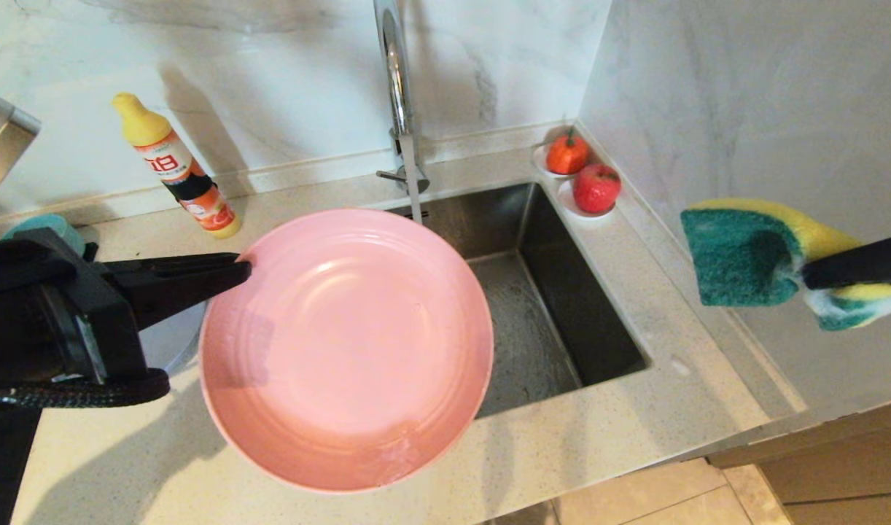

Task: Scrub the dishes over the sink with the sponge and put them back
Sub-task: Wipe the plate

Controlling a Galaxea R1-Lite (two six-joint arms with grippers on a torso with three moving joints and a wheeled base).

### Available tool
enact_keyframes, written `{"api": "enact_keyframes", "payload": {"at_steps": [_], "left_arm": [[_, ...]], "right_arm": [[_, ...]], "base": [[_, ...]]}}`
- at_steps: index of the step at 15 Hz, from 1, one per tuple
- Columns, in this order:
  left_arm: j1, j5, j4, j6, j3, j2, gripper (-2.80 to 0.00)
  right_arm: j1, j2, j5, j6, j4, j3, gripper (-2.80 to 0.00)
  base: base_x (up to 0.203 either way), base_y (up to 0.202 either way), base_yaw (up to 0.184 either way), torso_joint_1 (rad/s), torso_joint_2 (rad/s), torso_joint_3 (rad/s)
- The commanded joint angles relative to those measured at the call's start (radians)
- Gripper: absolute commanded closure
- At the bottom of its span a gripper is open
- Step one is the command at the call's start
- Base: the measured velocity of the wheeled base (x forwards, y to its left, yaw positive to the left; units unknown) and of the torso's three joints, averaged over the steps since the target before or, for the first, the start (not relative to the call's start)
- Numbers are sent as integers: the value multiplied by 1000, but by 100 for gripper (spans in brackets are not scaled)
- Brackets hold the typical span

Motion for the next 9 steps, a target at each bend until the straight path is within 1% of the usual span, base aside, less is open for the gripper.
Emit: {"api": "enact_keyframes", "payload": {"at_steps": [1, 3, 5, 7, 9], "left_arm": [[-28, 5, -4, 3, -36, 78, 0], [-58, 10, -5, 2, -87, 133, 0], [-91, 42, -18, 0, -118, 189, 0], [-114, 97, -109, -1, -128, 237, 0], [-122, 137, -151, -2, -140, 271, 0]], "right_arm": [[20, 41, 4, 2, 37, -53, 0], [55, 89, 5, 2, 49, -73, 0], [84, 148, 2, 4, 52, -117, 0], [118, 213, -2, 4, 58, -175, 0], [153, 280, -29, 4, 83, -235, 0]], "base": [[0, 0, 0, 0, 0, 0], [0, 0, 0, 0, 0, 0], [0, 0, 0, 0, 0, 0], [0, 0, 0, 0, 0, 0], [0, 0, 0, 0, 0, 0]]}}
